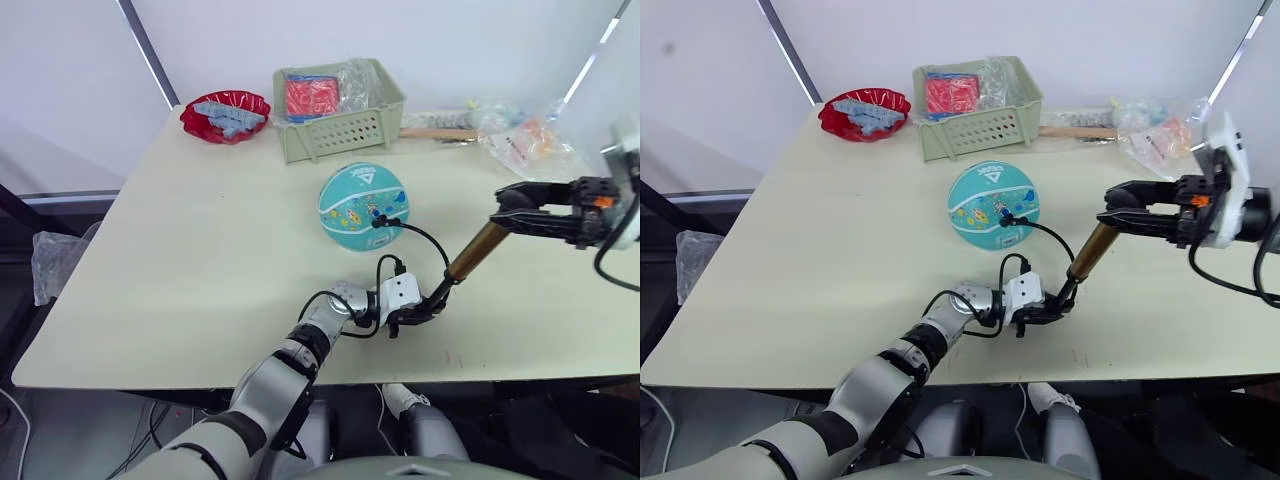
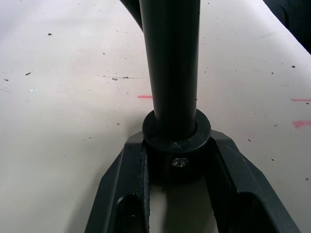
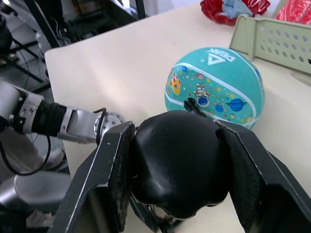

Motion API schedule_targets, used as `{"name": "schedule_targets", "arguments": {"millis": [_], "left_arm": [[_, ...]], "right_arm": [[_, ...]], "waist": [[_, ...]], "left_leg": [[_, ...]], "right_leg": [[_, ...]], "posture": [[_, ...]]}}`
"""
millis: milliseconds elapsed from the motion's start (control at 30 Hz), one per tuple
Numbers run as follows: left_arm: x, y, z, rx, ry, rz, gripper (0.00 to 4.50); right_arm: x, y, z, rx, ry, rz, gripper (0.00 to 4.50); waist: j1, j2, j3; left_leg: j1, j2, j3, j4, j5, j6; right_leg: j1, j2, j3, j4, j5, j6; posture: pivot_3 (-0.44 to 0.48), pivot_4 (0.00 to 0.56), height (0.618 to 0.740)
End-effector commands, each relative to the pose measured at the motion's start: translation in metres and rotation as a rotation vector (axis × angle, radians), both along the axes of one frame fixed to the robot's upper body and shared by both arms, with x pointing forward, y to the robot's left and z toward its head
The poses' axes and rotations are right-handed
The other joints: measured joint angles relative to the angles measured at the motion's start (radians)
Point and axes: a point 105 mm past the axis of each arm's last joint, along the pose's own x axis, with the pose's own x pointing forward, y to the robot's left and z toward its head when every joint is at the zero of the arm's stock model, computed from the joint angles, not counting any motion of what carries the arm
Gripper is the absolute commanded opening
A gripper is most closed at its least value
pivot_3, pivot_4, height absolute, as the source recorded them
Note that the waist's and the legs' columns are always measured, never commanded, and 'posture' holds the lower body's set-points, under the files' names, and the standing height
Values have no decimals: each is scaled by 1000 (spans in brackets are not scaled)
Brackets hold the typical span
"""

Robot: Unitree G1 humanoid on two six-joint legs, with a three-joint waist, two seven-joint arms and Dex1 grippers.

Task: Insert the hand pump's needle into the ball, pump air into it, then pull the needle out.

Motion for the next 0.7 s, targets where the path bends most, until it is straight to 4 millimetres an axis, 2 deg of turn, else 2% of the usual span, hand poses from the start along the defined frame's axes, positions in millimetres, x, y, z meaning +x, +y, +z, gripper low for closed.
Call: {"name": "schedule_targets", "arguments": {"millis": [33, 200, 300, 400, 567, 700], "left_arm": [[-25, 32, -52, 185, 152, 1, 1123], [-23, 32, -50, 178, 145, 5, 1123], [-23, 32, -49, 170, 149, 13, 1123], [-22, 32, -49, 162, 154, 21, 1123], [-22, 32, -49, 161, 155, 25, 1123], [-22, 32, -49, 162, 154, 22, 1123]], "right_arm": [[10, -6, -38, -97, 55, -92, 2075], [9, 1, -75, -130, 98, -87, 2075], [9, 5, -97, -179, 56, -70, 2075], [8, 6, -110, -197, 55, -77, 2075], [10, 9, -97, -161, 19, -71, 2075], [10, 7, -55, -78, -43, -49, 2075]], "waist": [[0, -1, -1], [0, -3, -5], [-1, -6, -7], [-4, -5, -7], [-7, -5, -8], [-6, -4, -7]], "left_leg": [[0, 0, 0, 0, 0, 0], [1, 0, 0, -2, 0, 0], [1, 0, 0, -2, 0, 0], [2, 0, 0, -2, 0, 0], [3, 0, 0, -2, 0, 0], [3, 0, 0, -2, 0, 0]], "right_leg": [[0, 0, 0, 0, 0, 0], [0, 0, 0, 0, 0, 0], [0, 0, 0, 0, 0, 0], [0, 0, 0, 0, 0, 0], [1, 0, 0, 0, 0, 0], [1, 0, 0, 0, 0, 0]], "posture": [[0, 150, 738], [0, 150, 738], [0, 150, 738], [0, 150, 738], [0, 150, 738], [0, 150, 738]]}}
